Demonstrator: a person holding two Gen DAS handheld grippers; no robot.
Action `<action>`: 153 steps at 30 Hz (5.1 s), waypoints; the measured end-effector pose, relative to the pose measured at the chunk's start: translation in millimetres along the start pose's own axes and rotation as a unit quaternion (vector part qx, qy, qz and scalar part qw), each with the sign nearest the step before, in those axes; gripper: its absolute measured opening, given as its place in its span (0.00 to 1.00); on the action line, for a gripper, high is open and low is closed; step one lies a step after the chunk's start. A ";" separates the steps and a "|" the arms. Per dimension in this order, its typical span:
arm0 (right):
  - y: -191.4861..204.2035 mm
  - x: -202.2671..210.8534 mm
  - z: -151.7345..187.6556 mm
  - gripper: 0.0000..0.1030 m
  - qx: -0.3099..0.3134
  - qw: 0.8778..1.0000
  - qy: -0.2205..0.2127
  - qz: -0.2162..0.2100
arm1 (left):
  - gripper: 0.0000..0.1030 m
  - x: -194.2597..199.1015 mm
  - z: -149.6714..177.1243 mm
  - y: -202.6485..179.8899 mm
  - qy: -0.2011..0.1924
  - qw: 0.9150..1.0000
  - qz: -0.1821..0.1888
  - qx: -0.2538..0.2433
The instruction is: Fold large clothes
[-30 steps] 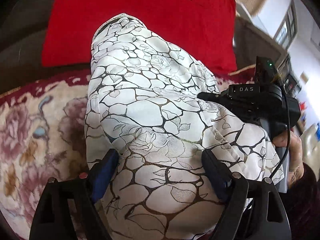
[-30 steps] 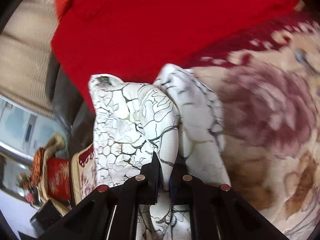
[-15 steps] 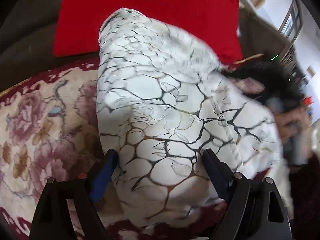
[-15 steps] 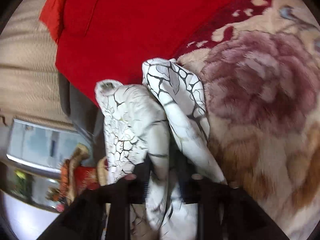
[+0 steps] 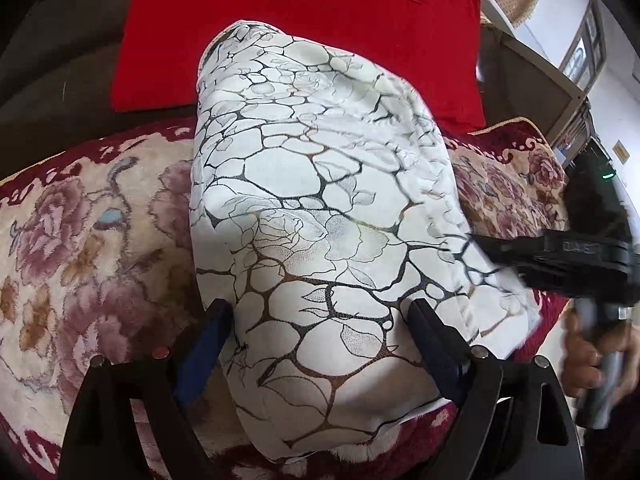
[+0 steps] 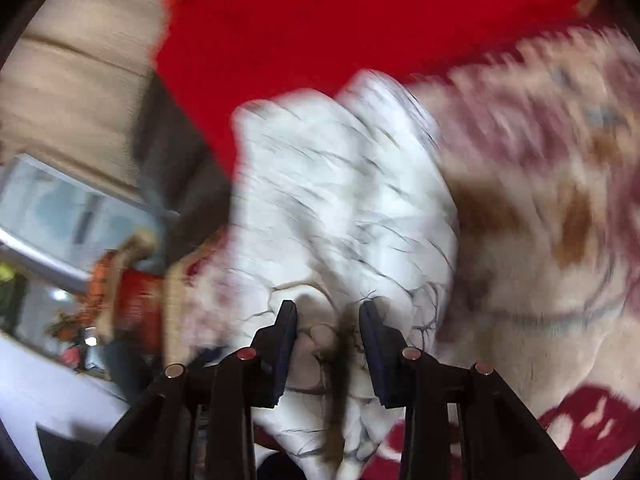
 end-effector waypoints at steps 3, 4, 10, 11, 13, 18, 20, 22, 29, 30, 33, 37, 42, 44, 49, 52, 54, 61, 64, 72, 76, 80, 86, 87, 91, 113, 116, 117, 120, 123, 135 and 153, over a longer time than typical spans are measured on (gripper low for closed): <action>-7.2 6.4 -3.8 0.36 -0.048 0.998 -0.002 -0.042 | 0.87 0.3 0.2 -0.3 0.001 1.000 0.001 0.001; -0.7 15.2 -11.5 0.36 -0.043 0.997 -0.006 -0.056 | 0.87 -0.1 -0.7 0.6 0.002 1.000 0.004 0.004; 18.8 44.7 -66.3 0.78 -0.020 0.994 -0.095 -0.050 | 0.88 -3.1 -1.5 4.0 -0.006 1.000 0.014 0.002; 24.7 43.9 -70.7 0.77 -0.011 0.994 -0.100 -0.045 | 0.88 -3.1 -1.4 4.4 -0.006 1.000 0.015 0.002; 40.8 40.7 -76.7 0.62 0.018 0.993 -0.112 -0.036 | 0.89 -3.1 -1.4 5.1 -0.006 1.000 0.018 0.001; 62.0 -3.2 -92.2 0.36 0.066 0.994 -0.090 0.009 | 0.89 -2.3 -0.5 6.3 0.001 0.999 0.033 -0.005; 37.5 -34.6 -96.3 0.30 0.056 0.995 -0.044 0.067 | 0.89 0.2 -1.7 8.0 0.003 0.999 0.043 -0.004; 2.8 -63.5 -93.5 0.00 0.021 0.995 0.008 0.102 | 0.89 6.3 -3.2 11.0 0.010 0.998 0.059 0.002; 5.6 -30.7 -94.0 0.06 0.013 1.000 -0.006 0.021 | 0.89 46.9 -11.3 51.8 -0.019 0.999 0.046 0.014; 9.8 -18.3 -90.8 0.07 0.015 1.000 -0.014 0.008 | 0.89 46.0 -10.5 56.8 -0.016 0.999 0.044 0.024; 23.7 18.9 -75.2 0.09 0.043 0.998 -0.034 -0.025 | 0.89 34.0 -2.6 61.5 0.005 0.998 0.045 0.037; 39.9 58.3 -33.5 0.09 0.090 0.995 -0.031 -0.039 | 0.89 26.0 2.0 55.5 0.004 0.998 0.049 0.041; 35.7 40.5 12.5 0.06 0.129 0.992 0.004 0.000 | 0.91 19.1 11.5 55.4 0.020 0.997 0.047 0.049; 10.1 15.6 22.2 0.02 0.128 0.991 0.024 0.041 | 0.92 11.0 18.2 53.8 0.032 0.998 0.034 0.047; -0.5 19.7 22.5 0.02 0.105 0.994 0.026 0.025 | 0.92 11.4 20.0 53.9 0.029 0.998 0.022 0.054; 13.3 35.3 11.8 0.07 0.090 0.996 0.023 -0.008 | 0.92 11.8 19.0 53.3 0.029 0.998 0.019 0.050; 18.9 50.8 -3.9 0.07 0.079 0.997 -0.003 -0.020 | 0.92 10.5 20.3 51.7 0.029 0.998 0.020 0.049; -12.3 17.7 -51.3 0.10 -0.009 1.000 0.008 -0.016 | 0.92 7.6 20.1 50.4 0.033 0.998 0.029 0.051; -15.4 10.8 -62.3 0.10 -0.024 0.999 0.006 -0.022 | 0.92 7.0 19.3 49.5 0.035 0.998 0.027 0.044; -10.8 8.4 -73.0 0.45 -0.039 0.998 -0.019 -0.054 | 0.92 7.0 17.6 47.8 0.035 0.998 0.029 0.039; -7.3 24.3 -78.6 0.85 -0.020 0.996 -0.069 -0.055 | 0.92 6.5 18.3 48.4 0.039 0.998 0.029 0.041; 1.5 12.7 -86.2 0.73 -0.008 0.996 -0.057 -0.068 | 0.92 6.5 18.3 47.9 0.037 0.998 0.025 0.040; 2.1 -33.5 -90.0 0.17 -0.016 0.999 -0.006 -0.036 | 0.92 7.1 18.9 48.1 0.039 0.998 0.025 0.041; 6.3 -31.7 -91.7 0.13 -0.003 1.000 -0.011 -0.029 | 0.92 7.2 18.8 47.7 0.040 0.998 0.026 0.039; 25.4 -5.2 -107.0 0.09 0.067 0.995 -0.068 0.037 | 0.92 6.1 16.5 43.8 0.037 0.998 0.034 0.031; 88.4 45.7 -38.3 0.09 0.140 0.988 -0.053 -0.037 | 0.91 50.3 3.6 49.7 -0.016 0.998 -0.062 -0.012; 65.8 11.1 -16.2 0.08 0.140 0.990 -0.020 0.024 | 0.92 25.0 14.5 53.4 0.016 0.997 -0.081 -0.009; 52.2 -7.1 -9.8 0.08 0.140 0.989 0.004 0.046 | 0.93 21.4 16.9 53.2 0.016 0.996 -0.083 -0.002; 39.0 -18.5 -7.4 0.07 0.129 0.991 -0.002 0.039 | 0.93 28.6 14.3 51.5 0.005 0.996 -0.094 0.002; 44.5 -1.8 -8.7 0.07 0.114 0.993 0.001 0.030 | 0.93 33.5 14.2 51.1 -0.001 0.994 -0.112 -0.012; 21.0 -8.4 20.3 0.08 0.094 0.994 0.035 0.049 | 0.93 37.6 17.7 47.5 -0.018 0.990 -0.136 -0.028; 9.0 -8.2 17.7 0.09 0.097 0.993 0.027 0.064 | 0.99 31.4 14.4 51.7 -0.024 0.990 -0.137 -0.028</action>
Point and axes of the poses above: each gripper's, at about its wrist camera, not at the fingertips, and x roughly against the way its jaws point, y to its left, z to its underside, the point moved 9 cm from there along -x, roughly the way its jaws point, and after that the axes turned 7 degrees about x, right-handed, at the moved point
